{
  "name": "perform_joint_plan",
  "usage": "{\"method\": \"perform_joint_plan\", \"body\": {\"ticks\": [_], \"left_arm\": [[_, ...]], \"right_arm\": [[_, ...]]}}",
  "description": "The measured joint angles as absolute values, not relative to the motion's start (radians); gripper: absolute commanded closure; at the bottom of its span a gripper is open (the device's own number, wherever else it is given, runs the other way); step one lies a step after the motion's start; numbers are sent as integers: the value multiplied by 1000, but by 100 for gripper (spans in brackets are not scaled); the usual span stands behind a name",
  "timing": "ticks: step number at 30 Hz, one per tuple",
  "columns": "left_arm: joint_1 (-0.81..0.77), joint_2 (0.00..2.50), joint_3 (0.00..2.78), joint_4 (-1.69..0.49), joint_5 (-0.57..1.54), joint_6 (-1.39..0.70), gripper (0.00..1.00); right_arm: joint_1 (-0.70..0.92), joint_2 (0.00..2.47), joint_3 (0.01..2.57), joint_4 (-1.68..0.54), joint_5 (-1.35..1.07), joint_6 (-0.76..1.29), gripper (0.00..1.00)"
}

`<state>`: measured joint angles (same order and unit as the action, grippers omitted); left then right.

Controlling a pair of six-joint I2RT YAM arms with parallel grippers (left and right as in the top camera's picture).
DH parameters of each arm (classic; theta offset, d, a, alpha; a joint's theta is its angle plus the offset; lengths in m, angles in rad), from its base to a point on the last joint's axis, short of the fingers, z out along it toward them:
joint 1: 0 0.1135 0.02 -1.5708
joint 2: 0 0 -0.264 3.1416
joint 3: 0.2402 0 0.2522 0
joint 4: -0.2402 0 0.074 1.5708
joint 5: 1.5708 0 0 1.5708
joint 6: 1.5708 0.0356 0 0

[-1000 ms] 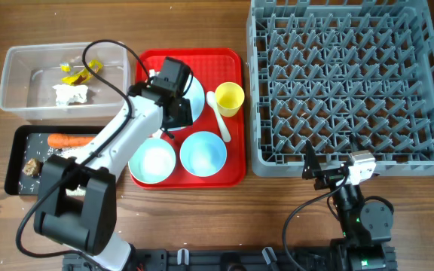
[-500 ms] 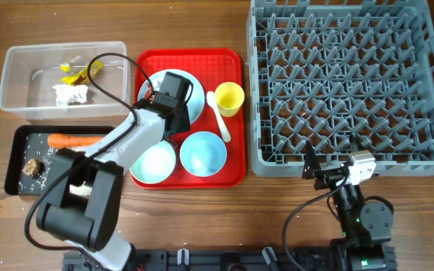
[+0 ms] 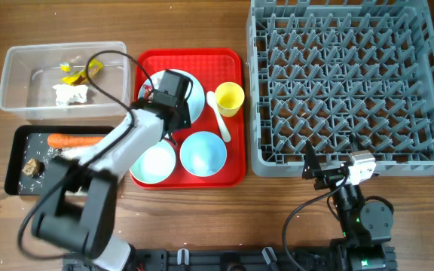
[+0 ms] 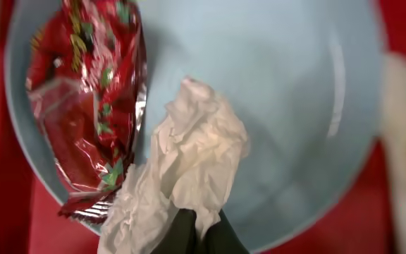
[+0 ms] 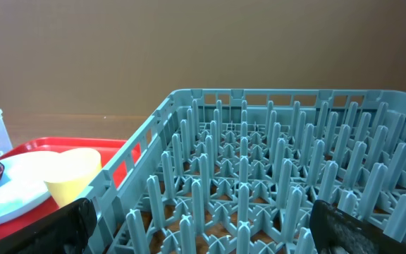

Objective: Sort waste into correct bins and load items into the dishwasher rack
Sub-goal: 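Carry the tissue left and release it into the clear bin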

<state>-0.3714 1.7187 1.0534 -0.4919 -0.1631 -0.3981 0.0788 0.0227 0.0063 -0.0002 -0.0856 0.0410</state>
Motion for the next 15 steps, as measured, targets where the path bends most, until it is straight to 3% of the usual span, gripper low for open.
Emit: {"method": "perform_joint_plan", "body": {"ticks": [8, 15], "left_arm": [[-345, 1420, 1075, -485, -144, -398, 96], [-105, 1397, 1077, -404, -208, -398, 96]], "right_arm": [[79, 23, 6, 0, -86, 41, 0], [79, 23, 6, 0, -86, 41, 0]]}}
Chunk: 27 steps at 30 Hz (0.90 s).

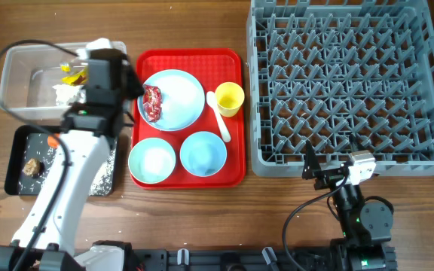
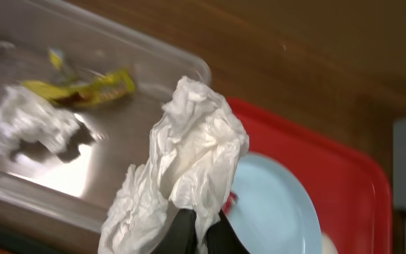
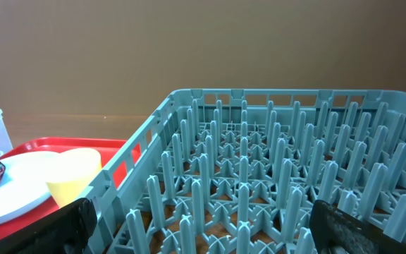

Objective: Sort waste into correct bins and load items into the dishwasher rack
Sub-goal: 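Carry the tissue left and release it into the clear bin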

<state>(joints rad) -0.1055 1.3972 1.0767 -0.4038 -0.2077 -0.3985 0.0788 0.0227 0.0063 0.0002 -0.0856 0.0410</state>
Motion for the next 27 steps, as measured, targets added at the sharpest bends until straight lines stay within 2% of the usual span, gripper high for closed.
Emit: {"method": "perform_joint_plan", "body": {"ticks": [2, 7, 8, 10, 11, 12, 17, 22, 27], "left_arm": [[-17, 1425, 1079, -326, -199, -400, 96], [69, 1576, 1082, -165, -154, -401, 96], [74, 1611, 1082, -147, -151, -401, 92], [80, 1679, 1082, -105, -144, -402, 82], [82, 1713, 1082, -89, -140, -401, 60], [86, 1745, 1082, -78, -135, -405, 49], [112, 1766, 1086, -48, -132, -402, 30], [109, 1721, 1105, -88, -129, -374, 36], [56, 1565, 1129, -128, -129, -361, 42]], "right_arm": [[79, 23, 6, 0, -86, 41, 0], [79, 23, 6, 0, -86, 41, 0], [79, 23, 6, 0, -86, 41, 0], [79, 23, 6, 0, -86, 41, 0], [79, 23, 6, 0, -86, 41, 0], [79, 23, 6, 0, -86, 41, 0], [79, 23, 6, 0, -86, 41, 0], [79, 23, 6, 0, -86, 41, 0], [79, 23, 6, 0, -86, 41, 0]]}}
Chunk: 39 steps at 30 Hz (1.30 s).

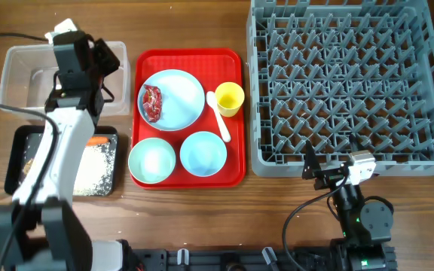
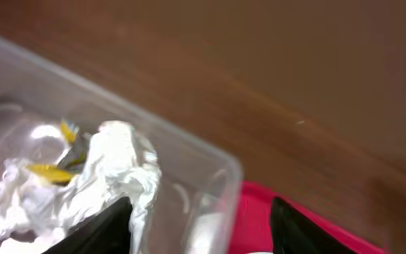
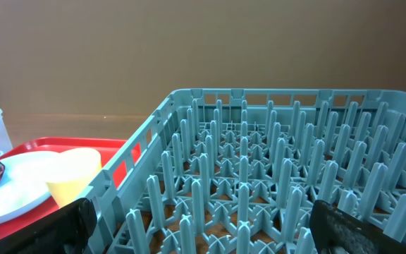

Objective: Sort waste into correct bins and load items into the dishwasher rack
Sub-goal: 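Carry the tissue left and release it into the clear bin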

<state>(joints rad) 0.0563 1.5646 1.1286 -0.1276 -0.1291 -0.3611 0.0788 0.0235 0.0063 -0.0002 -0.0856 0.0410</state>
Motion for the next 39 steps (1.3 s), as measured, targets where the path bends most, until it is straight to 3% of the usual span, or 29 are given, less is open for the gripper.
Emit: {"method": "perform_joint_plan", "body": {"ticks": [3, 5, 8, 9, 10, 11, 12, 19, 21, 22, 26, 27, 28, 30, 31, 34, 35, 36, 37, 38, 39], "left_arm": [[41, 1505, 1140, -129, -129, -356, 61], [51, 1506, 1144, -134, -128, -350, 96], [78, 1555, 1144, -143, -130, -350, 96], [88, 1592, 1144, -141, -129, -349, 89], [92, 1618, 1144, -142, -129, -349, 70], [101, 1664, 1144, -132, -126, -350, 32], [114, 1724, 1144, -117, -105, -350, 1], [228, 1747, 1198, -184, 163, -356, 0], [234, 1668, 1215, -224, 185, -356, 91], [235, 1646, 1219, -225, 185, -356, 96], [245, 1624, 1232, -276, 180, -352, 96], [248, 1625, 1232, -297, 173, -353, 94], [250, 1628, 1232, -310, 151, -353, 85], [250, 1642, 1232, -316, 121, -334, 25], [249, 1656, 1232, -319, 112, -308, 0], [232, 1677, 1232, -328, 78, -236, 0], [223, 1677, 1232, -328, 58, -223, 11], [214, 1677, 1232, -326, 37, -212, 62], [208, 1677, 1232, -328, 24, -200, 83], [204, 1677, 1232, -331, 15, -199, 96], [203, 1677, 1232, -333, 4, -191, 96]], "right_arm": [[79, 23, 6, 0, -86, 41, 1], [79, 23, 6, 0, -86, 41, 0], [79, 23, 6, 0, -86, 41, 0], [79, 23, 6, 0, -86, 41, 0], [79, 23, 6, 0, -86, 41, 0], [79, 23, 6, 0, -86, 41, 0], [79, 23, 6, 0, -86, 41, 0], [79, 23, 6, 0, -86, 41, 0], [79, 23, 6, 0, -86, 41, 0], [79, 23, 6, 0, -86, 41, 0], [79, 23, 6, 0, -86, 41, 0], [79, 23, 6, 0, -86, 41, 0], [79, 23, 6, 0, -86, 41, 0], [79, 23, 6, 0, -86, 41, 0], [79, 23, 6, 0, -86, 41, 0], [79, 23, 6, 0, -86, 41, 0], [79, 23, 6, 0, -86, 41, 0], [79, 23, 6, 0, -86, 41, 0], [79, 23, 6, 0, -86, 41, 0], [79, 23, 6, 0, -86, 41, 0], [79, 23, 6, 0, -86, 41, 0]]}}
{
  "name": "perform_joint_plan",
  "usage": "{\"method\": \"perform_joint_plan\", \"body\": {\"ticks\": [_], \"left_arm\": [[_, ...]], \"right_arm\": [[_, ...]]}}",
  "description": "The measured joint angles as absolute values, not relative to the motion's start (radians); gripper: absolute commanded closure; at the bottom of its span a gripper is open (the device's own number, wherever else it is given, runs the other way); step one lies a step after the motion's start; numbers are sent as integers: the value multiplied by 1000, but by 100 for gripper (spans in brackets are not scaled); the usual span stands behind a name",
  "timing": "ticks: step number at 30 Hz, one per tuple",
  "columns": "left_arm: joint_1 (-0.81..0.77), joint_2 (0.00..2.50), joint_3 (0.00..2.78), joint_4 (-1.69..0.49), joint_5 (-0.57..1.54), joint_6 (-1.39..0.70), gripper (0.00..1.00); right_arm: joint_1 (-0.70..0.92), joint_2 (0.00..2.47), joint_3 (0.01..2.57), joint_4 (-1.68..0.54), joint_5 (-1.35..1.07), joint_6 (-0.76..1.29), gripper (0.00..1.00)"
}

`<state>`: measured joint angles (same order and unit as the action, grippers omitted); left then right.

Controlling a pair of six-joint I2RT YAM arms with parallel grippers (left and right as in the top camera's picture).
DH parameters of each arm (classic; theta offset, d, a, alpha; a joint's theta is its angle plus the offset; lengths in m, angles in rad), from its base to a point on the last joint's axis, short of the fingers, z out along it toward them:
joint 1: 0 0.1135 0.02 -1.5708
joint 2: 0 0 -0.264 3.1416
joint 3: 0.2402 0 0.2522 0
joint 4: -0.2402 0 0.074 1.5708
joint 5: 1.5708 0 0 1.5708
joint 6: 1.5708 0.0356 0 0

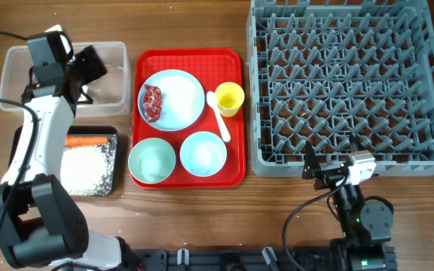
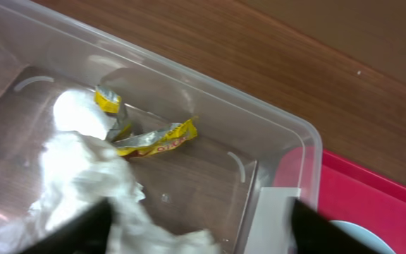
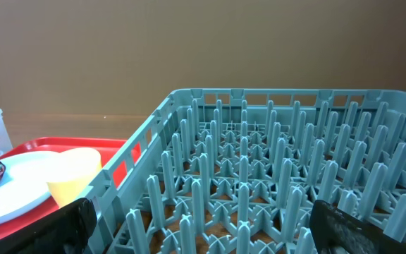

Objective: Sort waste into correct bins and load items into the dishwasher rack
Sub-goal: 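Carry the tissue left and release it into the clear bin, then return the left gripper to the plate and grasp the red wrapper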

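My left gripper (image 1: 89, 64) hangs open over the clear waste bin (image 1: 120, 75). In the left wrist view a crumpled white tissue (image 2: 83, 176) lies in the bin below the gripper (image 2: 196, 238), beside a yellow wrapper (image 2: 154, 137). On the red tray (image 1: 236, 177) a pale blue plate (image 1: 179, 94) carries a red wrapper (image 1: 151, 102). A yellow cup (image 1: 229, 98), a white spoon (image 1: 219, 118) and two bowls (image 1: 151, 159) (image 1: 203, 153) share that tray. My right gripper (image 1: 315, 172) is open and holds nothing at the front edge of the grey dishwasher rack (image 1: 353, 83).
A black tray (image 1: 114, 162) in front of the bin holds a carrot (image 1: 89, 141) and white crumbs. The right wrist view looks across the rack's pegs (image 3: 259, 183) from its gripper (image 3: 217, 226), with the cup (image 3: 76, 173) and plate (image 3: 13, 190) at left.
My left arm has shifted a little to the left over the bin, still open. The tissue that hung between its fingers now lies on the bin's floor. The right arm has not moved.
My left gripper was shut on the white tissue over the plate, next to the red wrapper. Then it held the tissue at the edge of the clear bin. Then it stood open over the bin, and now the tissue rests inside with the older waste.
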<state>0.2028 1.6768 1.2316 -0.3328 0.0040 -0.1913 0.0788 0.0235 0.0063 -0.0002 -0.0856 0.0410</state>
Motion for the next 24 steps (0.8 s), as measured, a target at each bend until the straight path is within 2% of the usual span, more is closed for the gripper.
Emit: {"method": "perform_joint_plan", "body": {"ticks": [9, 10, 11, 12, 13, 15, 16, 17, 19, 20, 21, 22, 23, 24], "left_arm": [[203, 1677, 1232, -360, -19, -180, 96], [203, 1677, 1232, -364, -19, -180, 64], [203, 1677, 1232, -369, -19, -180, 48], [203, 1677, 1232, -376, -20, -174, 9], [203, 1677, 1232, -385, -22, -176, 0], [203, 1677, 1232, -387, -22, -176, 1], [203, 1677, 1232, -387, -22, -178, 43], [203, 1677, 1232, -390, -22, -177, 96], [203, 1677, 1232, -405, -26, -177, 96], [203, 1677, 1232, -420, -26, -177, 82], [203, 1677, 1232, -433, -30, -177, 9], [203, 1677, 1232, -435, -31, -177, 0], [203, 1677, 1232, -438, -44, -179, 0], [203, 1678, 1232, -438, -56, -185, 12]], "right_arm": [[79, 23, 6, 0, -86, 41, 0], [79, 23, 6, 0, -86, 41, 0], [79, 23, 6, 0, -86, 41, 0], [79, 23, 6, 0, -86, 41, 0], [79, 23, 6, 0, -86, 41, 0], [79, 23, 6, 0, -86, 41, 0], [79, 23, 6, 0, -86, 41, 0], [79, 23, 6, 0, -86, 41, 0], [79, 23, 6, 0, -86, 41, 0], [79, 23, 6, 0, -86, 41, 0], [79, 23, 6, 0, -86, 41, 0], [79, 23, 6, 0, -86, 41, 0], [79, 23, 6, 0, -86, 41, 0], [79, 23, 6, 0, -86, 41, 0]]}}
